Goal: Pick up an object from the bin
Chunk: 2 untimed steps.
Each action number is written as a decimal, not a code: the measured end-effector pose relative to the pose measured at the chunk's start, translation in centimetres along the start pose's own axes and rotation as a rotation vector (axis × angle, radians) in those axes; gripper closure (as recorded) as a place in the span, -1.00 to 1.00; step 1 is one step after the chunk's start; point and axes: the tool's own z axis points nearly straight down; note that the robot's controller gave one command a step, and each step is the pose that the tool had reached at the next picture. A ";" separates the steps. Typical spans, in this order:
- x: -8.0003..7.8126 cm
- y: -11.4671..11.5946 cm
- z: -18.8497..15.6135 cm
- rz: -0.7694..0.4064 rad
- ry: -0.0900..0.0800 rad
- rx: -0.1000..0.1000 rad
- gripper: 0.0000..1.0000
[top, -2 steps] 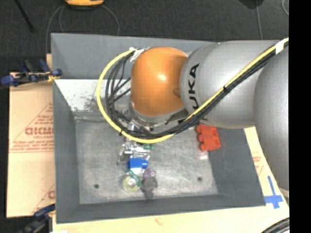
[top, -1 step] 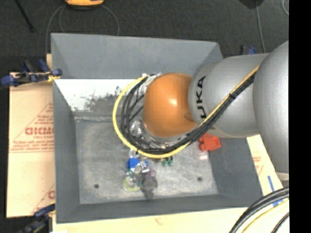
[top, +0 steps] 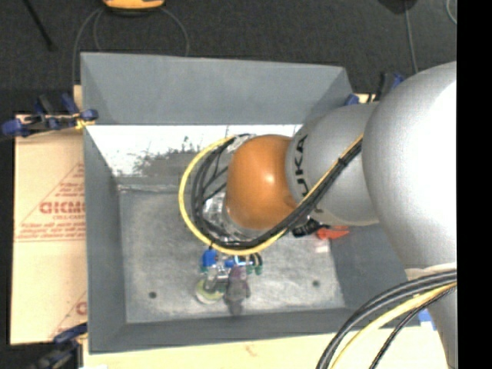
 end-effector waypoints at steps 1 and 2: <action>0.1 -0.1 0.3 0.005 0.005 0.000 1.00; 0.2 -1.1 -15.2 -0.001 -0.004 0.004 1.00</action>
Offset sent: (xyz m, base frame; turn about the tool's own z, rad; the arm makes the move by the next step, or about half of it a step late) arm 0.0000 0.0000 0.0000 0.0000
